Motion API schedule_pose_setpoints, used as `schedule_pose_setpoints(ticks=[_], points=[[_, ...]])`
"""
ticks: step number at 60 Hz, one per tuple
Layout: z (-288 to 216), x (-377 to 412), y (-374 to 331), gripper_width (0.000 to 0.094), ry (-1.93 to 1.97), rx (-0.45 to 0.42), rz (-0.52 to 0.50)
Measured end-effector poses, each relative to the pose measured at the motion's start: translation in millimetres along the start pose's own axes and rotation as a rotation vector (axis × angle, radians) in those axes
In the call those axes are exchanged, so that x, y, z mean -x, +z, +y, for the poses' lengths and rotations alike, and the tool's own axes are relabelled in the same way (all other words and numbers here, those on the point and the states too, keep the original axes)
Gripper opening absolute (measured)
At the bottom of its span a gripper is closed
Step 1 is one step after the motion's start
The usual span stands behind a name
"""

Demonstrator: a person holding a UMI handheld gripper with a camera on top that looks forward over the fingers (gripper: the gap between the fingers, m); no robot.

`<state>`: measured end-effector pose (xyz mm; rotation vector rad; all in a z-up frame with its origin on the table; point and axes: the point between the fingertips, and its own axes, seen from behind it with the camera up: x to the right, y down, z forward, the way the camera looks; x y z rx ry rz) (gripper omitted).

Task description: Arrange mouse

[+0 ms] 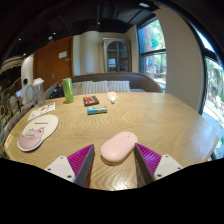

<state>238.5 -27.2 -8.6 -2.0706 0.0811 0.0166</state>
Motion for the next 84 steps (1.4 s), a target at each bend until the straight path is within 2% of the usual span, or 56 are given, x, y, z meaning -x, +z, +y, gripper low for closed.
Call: schedule_pose_setpoints(ticks=[10,15,19,23,36,46,51,58,62,73,75,82,83,84], points=[[-11,3,26,0.0839,-0.016,0.046,0.008],[-14,5,35,0.0809,-0.013,0.081,0.010],[-15,6,38,0.0704,-0.006,0.099,0.022],[-14,5,37,0.0529,0.002,0.098,0.041],[-14,13,27,0.0399,0.051,0.132,0.078],[-83,115,6,0.0398,0.079,-0.010,0.006],[-102,190,9,0.0397,0.057,-0.033,-0.049],[-86,286,33,0.0397,-0.033,0.014,-0.121],[-71,315,48,0.0397,-0.069,0.070,-0.129],[-26,322,79,0.0402,-0.117,0.189,-0.088],[-28,322,81,0.0411,-0.111,0.169,-0.097],[-25,325,80,0.0518,-0.091,0.190,-0.139],[-26,325,79,0.0561,-0.093,0.191,-0.151],[-26,327,76,0.0679,-0.095,0.191,-0.166]])
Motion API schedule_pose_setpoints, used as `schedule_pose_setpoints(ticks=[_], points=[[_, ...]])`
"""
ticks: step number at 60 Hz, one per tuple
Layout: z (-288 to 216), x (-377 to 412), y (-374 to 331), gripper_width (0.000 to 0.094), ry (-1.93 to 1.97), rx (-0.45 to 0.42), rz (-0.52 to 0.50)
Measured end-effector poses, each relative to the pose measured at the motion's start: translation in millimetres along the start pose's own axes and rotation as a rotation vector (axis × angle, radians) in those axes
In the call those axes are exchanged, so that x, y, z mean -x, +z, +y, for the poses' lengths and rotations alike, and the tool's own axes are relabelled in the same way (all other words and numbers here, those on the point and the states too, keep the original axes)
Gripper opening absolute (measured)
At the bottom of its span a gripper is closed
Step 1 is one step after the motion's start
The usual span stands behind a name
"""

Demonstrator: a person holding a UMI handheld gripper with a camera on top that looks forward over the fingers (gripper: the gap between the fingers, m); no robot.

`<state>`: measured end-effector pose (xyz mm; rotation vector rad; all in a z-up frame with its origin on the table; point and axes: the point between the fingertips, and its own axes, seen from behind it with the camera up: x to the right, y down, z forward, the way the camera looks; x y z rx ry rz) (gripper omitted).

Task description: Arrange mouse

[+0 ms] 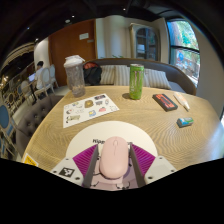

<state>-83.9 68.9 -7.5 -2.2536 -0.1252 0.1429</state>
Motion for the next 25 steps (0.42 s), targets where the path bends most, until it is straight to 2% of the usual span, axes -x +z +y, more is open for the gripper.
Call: schedule_pose_setpoints(ticks=[2,3,5,9,19,25], points=[[-2,3,-7,0.0841,-0.004,-0.010,-0.026],[-3,3,-11,0.0860,-0.005,-0.020,-0.033],[-5,4,-22,0.0820,-0.012,-0.041,-0.052],[-6,-1,-48,0.0856,-0.031,-0.075,-0.075],[16,-37,-127,0.0855,-0.034,-0.134,-0.130],[38,-76,-167,0.0855,-0.024,-0.153,-0.123]])
